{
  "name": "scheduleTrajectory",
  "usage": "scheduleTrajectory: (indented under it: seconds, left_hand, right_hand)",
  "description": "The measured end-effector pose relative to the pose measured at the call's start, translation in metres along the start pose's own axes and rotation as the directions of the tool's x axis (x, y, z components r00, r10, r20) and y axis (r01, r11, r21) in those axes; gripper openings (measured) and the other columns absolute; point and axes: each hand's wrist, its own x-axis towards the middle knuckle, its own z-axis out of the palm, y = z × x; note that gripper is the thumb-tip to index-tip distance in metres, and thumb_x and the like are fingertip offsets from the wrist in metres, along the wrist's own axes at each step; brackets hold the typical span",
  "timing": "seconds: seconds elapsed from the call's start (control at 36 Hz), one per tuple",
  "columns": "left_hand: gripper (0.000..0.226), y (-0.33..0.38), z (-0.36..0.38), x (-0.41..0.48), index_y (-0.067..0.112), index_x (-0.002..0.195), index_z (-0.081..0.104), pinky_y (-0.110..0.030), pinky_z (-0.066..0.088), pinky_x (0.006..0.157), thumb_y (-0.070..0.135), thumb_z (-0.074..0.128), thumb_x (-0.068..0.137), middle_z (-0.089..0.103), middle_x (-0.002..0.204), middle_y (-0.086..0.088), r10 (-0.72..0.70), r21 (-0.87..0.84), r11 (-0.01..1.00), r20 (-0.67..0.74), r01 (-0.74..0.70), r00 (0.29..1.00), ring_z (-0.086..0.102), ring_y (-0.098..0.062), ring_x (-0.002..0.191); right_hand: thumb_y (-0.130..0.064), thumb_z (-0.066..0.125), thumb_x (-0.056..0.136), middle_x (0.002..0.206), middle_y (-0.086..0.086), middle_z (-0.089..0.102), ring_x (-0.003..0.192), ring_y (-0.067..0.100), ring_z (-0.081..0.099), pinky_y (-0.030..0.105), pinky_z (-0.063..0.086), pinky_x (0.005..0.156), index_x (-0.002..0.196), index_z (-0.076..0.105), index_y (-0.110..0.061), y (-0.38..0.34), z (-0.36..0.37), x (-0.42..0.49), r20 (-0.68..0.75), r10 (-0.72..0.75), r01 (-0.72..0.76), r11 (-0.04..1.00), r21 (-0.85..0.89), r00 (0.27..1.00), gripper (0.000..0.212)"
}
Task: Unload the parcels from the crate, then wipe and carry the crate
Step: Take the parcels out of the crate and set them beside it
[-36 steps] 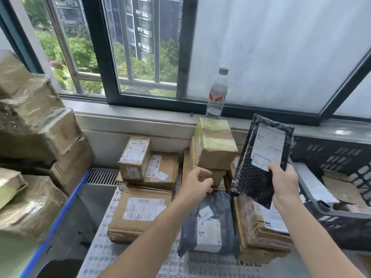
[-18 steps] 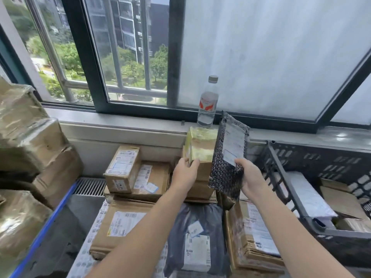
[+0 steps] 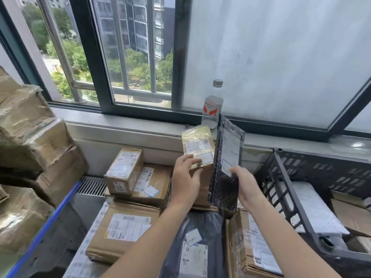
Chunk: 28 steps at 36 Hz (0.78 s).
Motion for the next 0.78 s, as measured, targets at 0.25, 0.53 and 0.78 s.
scheduleTrajectory:
  seconds: [0.25, 0.53, 0.78]
  left_hand:
    - [0.022, -0.003, 0.008, -0.008, 0.013, 0.089, 0.067, -0.039, 0.05, 0.096, -0.007, 0.069, 0.081, 0.058, 0.114, 0.011, 0.166, 0.033, 0.986, -0.009, -0.165, 0.986, 0.058, -0.014, 0.113]
    - [0.023, -0.006, 0.007, 0.003, 0.007, 0.088, 0.067, -0.038, 0.049, 0.097, -0.014, 0.061, 0.081, 0.057, 0.11, 0.009, 0.153, 0.048, 0.987, -0.047, -0.151, 0.987, 0.058, -0.014, 0.108]
    - [0.016, -0.002, 0.0, 0.019, 0.002, 0.091, 0.063, -0.021, 0.044, 0.093, -0.012, 0.059, 0.084, 0.055, 0.109, -0.006, 0.151, 0.163, 0.974, 0.057, -0.158, 0.987, 0.055, -0.023, 0.104]
  right_hand:
    - [-0.017, 0.054, 0.091, 0.109, 0.021, 0.06, 0.099, 0.032, 0.058, 0.042, 0.043, 0.084, 0.128, 0.05, 0.01, -0.006, -0.021, -0.002, 0.044, 0.005, -0.01, 0.995, 0.103, 0.999, 0.047]
    - [-0.016, 0.041, 0.101, 0.087, 0.007, 0.073, 0.076, 0.019, 0.069, 0.034, 0.05, 0.075, 0.112, 0.063, -0.006, -0.006, -0.022, 0.001, 0.14, 0.015, -0.051, 0.965, 0.257, 0.99, 0.027]
    - [-0.02, 0.041, 0.1, 0.103, 0.01, 0.069, 0.091, 0.024, 0.065, 0.038, 0.051, 0.082, 0.128, 0.057, -0.005, -0.023, -0.04, -0.017, 0.012, -0.034, 0.029, 0.95, 0.31, 0.999, 0.036]
